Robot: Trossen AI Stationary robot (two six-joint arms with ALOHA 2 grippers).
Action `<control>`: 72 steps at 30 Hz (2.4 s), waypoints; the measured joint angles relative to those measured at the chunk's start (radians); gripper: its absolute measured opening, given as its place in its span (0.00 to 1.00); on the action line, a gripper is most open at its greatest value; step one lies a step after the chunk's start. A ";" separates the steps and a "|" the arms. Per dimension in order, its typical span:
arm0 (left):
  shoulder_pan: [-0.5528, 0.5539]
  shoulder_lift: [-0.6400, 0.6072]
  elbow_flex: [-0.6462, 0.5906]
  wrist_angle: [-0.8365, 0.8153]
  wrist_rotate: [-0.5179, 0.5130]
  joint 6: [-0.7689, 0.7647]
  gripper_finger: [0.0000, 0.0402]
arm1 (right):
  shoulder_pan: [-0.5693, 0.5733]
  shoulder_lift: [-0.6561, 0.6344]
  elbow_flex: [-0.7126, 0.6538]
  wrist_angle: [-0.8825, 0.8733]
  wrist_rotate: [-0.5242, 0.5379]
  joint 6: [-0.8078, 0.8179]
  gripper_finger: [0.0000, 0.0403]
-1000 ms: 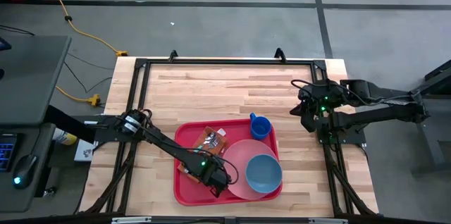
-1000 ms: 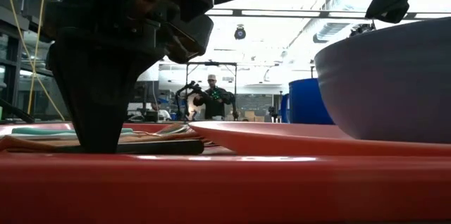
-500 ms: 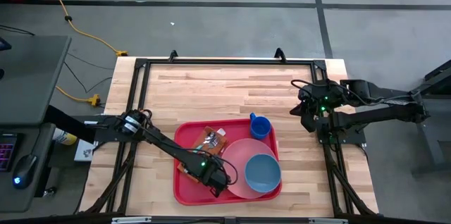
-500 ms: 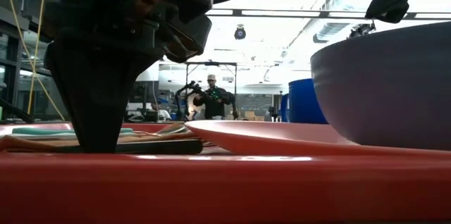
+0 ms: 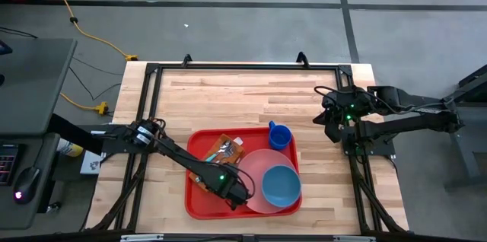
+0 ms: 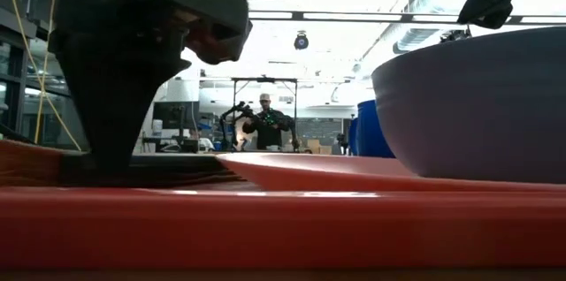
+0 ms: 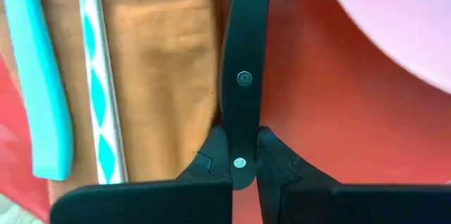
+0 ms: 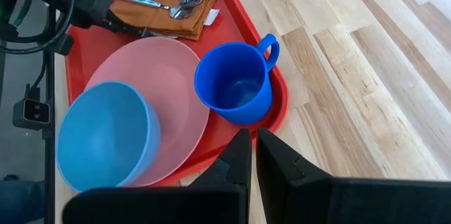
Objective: Set up tray
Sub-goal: Adjust the knife on the orange napkin
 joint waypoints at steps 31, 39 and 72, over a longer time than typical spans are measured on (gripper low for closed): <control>0.000 -0.013 0.005 -0.158 -0.026 -0.129 0.12 | 0.000 0.000 0.000 0.000 0.008 -0.062 0.00; -0.001 -0.014 0.005 -0.165 0.023 -0.168 0.12 | 0.000 0.000 0.000 0.000 0.011 -0.062 0.00; -0.001 -0.015 -0.043 -0.096 0.031 -0.019 0.12 | 0.000 0.000 -0.002 0.000 0.026 -0.081 0.00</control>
